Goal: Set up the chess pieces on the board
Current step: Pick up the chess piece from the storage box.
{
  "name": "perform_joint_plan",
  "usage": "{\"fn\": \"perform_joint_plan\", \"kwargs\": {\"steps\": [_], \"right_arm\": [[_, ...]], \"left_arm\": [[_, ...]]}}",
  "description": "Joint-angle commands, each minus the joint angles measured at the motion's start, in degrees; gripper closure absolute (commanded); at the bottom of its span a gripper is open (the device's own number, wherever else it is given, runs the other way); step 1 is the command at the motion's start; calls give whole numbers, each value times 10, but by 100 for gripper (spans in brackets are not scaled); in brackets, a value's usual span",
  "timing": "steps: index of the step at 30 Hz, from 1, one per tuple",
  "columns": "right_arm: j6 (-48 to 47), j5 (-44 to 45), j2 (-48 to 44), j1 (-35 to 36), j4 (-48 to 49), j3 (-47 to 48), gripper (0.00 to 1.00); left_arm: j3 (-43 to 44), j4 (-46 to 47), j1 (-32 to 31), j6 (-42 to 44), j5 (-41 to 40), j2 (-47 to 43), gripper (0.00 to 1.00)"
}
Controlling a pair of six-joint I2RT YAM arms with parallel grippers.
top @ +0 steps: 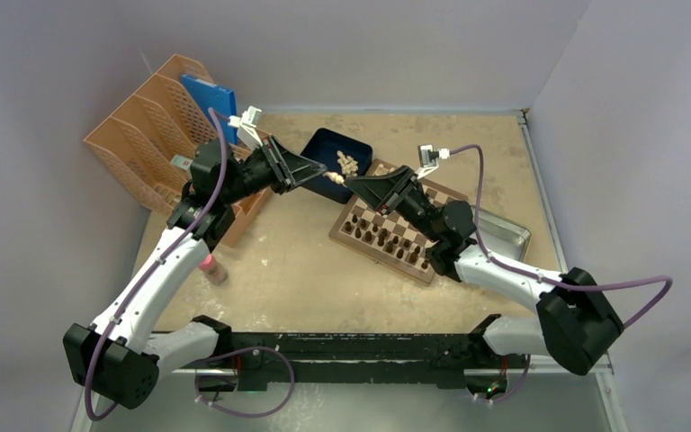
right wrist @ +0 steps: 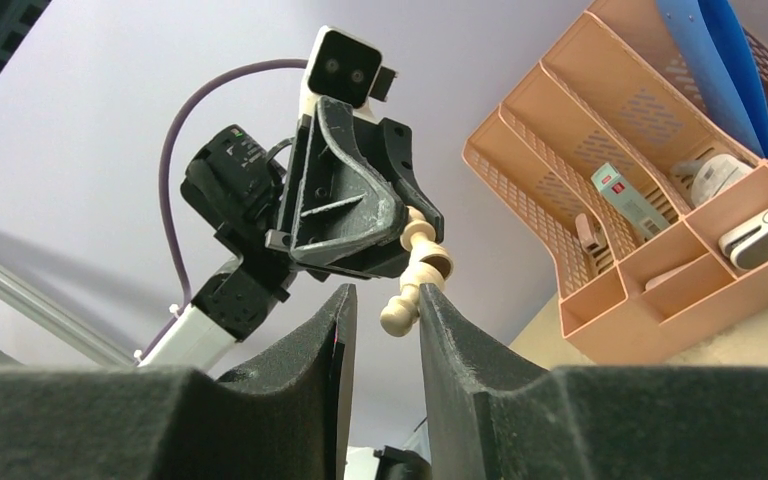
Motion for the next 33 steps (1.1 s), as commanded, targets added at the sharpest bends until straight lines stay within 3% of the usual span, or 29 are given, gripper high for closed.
{"fn": "perform_joint_plan", "kwargs": {"steps": [1,17,33], "right_arm": [[2,-7,2,2,27,2,68],[-1,4,3,2,-4,2,69],[-12,0,-1,2,54,-12,87]], "left_arm": [[1,33,2,-2,7,-10,100],[-1,34,2,-1,-7,-13,100],[-4,31,2,1,-7,-16,100]]}}
